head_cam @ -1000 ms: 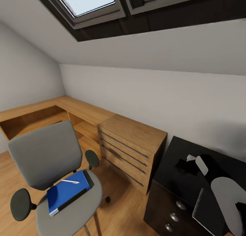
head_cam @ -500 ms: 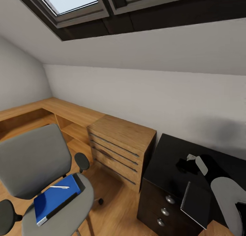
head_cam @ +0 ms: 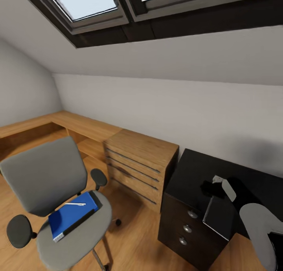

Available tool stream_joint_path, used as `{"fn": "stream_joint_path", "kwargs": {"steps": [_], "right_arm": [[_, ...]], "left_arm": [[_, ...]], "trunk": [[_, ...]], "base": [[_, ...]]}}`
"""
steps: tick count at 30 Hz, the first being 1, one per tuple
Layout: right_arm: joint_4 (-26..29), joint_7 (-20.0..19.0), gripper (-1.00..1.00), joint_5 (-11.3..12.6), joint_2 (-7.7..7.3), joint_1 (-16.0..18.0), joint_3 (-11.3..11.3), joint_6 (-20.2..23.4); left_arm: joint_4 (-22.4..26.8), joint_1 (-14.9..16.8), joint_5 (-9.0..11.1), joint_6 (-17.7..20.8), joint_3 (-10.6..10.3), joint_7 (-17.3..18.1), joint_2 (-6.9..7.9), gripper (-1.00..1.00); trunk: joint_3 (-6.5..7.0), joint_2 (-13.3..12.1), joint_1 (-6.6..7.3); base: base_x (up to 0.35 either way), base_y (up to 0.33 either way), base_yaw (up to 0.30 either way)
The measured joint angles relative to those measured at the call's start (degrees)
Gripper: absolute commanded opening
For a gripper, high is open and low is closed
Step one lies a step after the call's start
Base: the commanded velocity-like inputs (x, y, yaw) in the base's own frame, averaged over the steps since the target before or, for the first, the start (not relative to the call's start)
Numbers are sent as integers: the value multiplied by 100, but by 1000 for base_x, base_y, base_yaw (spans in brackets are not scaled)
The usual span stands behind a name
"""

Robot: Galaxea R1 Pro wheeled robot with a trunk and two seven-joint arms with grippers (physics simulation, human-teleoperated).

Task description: In the bedroom, organize the workspace by keeping the computer under the desk, ensuring the monitor is on the desk, placing the keyboard on the desk next to the monitor, placing the mouse on the desk next to the keyboard, moving the folder from the swivel chair onto the desk next to the mouse, stacking the notebook on top of the folder with the pen on top of the notebook, and positioning the swivel chair next to the desk.

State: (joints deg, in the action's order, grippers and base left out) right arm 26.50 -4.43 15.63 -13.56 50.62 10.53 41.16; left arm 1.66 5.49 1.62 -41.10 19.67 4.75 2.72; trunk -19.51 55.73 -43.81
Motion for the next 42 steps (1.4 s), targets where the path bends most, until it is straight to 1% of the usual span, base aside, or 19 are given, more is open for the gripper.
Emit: {"fn": "stream_joint_path", "kwargs": {"steps": [3,10,14,18,22,32,34,37,38,40,42], "right_arm": [[1,-9,-100,-5,-13,-4,-1,-125],[7,-15,-100,-12,-38,-3,1,-164],[7,-19,-100,-9,-83,-3,4,-167],[7,-32,-100,-10,-185,-3,11,-165],[8,-45,-100,-6,-233,-3,12,-170],[2,-46,-100,-7,-240,-4,16,-193],[-1,-45,-100,-8,-243,-4,17,-270],[-12,-34,-100,-14,-242,-5,17,-504],[-15,-24,-100,-19,-245,-4,18,-643],[-17,-6,-100,-16,-247,-4,23,-763],[-18,2,-100,-20,-265,-4,26,-796]], "left_arm": [[1,1,-2,-1,1,7,-1,100],[1,-1,-3,1,-1,11,-9,100],[-1,0,0,1,5,11,-11,100],[0,0,-2,3,9,15,-18,100],[-2,0,7,-1,16,17,-18,100],[-2,0,5,0,15,19,-18,100],[-2,1,5,0,16,19,-18,100],[-1,1,6,-1,16,19,-19,100],[-2,1,10,0,18,19,-19,100],[-2,1,14,1,22,18,-18,100],[-2,-1,12,1,18,19,-18,100]], "trunk": [[7,0,2],[12,1,2],[13,1,3],[13,1,3],[13,1,2],[26,1,-1],[27,0,0],[27,0,0],[27,0,1],[27,2,3],[27,1,2]], "base": [[-151,290,-161],[-70,188,-64],[-11,24,-5],[-1,3,-1],[-38,0,-32],[-272,37,-214],[-288,182,-255],[-248,190,-258],[-177,130,-259],[-68,48,-259],[-32,22,-259]]}}
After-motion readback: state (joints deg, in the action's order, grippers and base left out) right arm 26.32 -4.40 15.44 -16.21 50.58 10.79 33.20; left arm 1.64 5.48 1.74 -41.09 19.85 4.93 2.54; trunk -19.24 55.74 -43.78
